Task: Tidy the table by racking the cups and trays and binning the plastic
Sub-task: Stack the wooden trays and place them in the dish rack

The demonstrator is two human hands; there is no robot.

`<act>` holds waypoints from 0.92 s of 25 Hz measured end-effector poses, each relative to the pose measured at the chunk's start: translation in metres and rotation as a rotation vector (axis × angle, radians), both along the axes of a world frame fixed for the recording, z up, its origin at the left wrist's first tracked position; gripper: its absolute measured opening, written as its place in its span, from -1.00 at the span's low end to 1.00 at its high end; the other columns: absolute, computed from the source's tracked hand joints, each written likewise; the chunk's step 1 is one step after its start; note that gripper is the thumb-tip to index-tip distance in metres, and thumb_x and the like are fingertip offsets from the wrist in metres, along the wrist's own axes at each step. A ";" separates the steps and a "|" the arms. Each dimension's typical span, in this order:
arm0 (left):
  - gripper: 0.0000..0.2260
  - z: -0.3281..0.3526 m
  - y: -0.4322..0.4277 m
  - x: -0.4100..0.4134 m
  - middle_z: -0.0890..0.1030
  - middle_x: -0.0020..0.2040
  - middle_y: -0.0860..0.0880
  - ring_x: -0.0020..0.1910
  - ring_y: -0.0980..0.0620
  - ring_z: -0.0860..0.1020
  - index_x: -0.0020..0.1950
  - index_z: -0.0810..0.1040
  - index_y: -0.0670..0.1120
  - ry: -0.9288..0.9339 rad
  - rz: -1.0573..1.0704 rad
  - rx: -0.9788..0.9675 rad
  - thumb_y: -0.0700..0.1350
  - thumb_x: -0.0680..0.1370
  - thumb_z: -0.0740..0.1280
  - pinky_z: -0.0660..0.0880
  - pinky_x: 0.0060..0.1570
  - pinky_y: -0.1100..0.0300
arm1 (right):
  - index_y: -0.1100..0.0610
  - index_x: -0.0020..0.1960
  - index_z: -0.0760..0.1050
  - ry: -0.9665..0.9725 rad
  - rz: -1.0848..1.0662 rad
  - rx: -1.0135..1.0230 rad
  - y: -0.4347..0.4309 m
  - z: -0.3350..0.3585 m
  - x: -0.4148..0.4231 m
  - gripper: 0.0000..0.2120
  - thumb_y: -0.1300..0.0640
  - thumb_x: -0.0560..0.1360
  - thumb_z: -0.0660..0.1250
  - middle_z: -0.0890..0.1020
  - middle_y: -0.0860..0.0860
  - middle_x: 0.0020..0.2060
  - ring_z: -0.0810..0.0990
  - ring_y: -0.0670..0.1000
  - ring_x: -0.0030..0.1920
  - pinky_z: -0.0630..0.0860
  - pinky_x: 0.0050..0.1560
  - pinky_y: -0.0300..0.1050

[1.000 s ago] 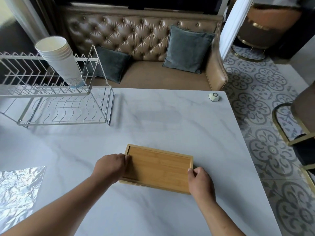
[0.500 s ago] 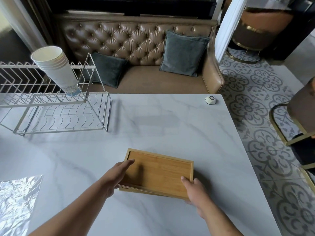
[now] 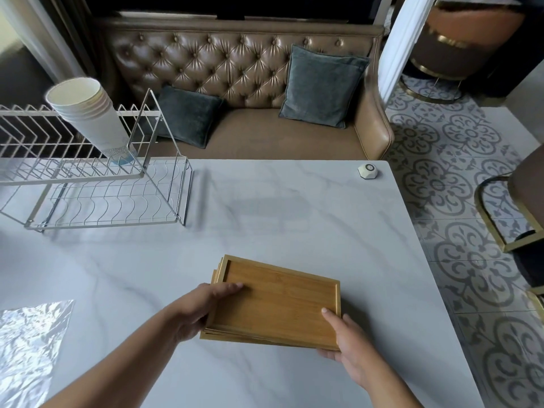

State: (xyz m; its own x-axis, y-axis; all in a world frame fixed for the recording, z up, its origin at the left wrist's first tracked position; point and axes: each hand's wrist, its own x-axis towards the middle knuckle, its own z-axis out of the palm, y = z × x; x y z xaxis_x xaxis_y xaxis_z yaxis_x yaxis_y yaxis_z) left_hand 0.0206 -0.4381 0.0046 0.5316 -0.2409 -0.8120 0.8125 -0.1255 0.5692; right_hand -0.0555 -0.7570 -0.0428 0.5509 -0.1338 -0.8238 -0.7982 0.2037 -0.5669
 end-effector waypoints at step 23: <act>-0.23 -0.020 0.038 -0.002 0.52 0.26 0.32 0.19 0.28 0.56 0.39 0.30 0.26 -0.704 -0.456 0.479 0.12 0.29 0.62 0.56 0.11 0.21 | -0.35 0.38 0.27 -0.457 0.862 -0.552 -0.040 0.030 0.057 -0.16 -0.11 0.23 0.62 0.60 -0.35 0.18 0.59 -0.30 0.16 0.55 0.13 -0.23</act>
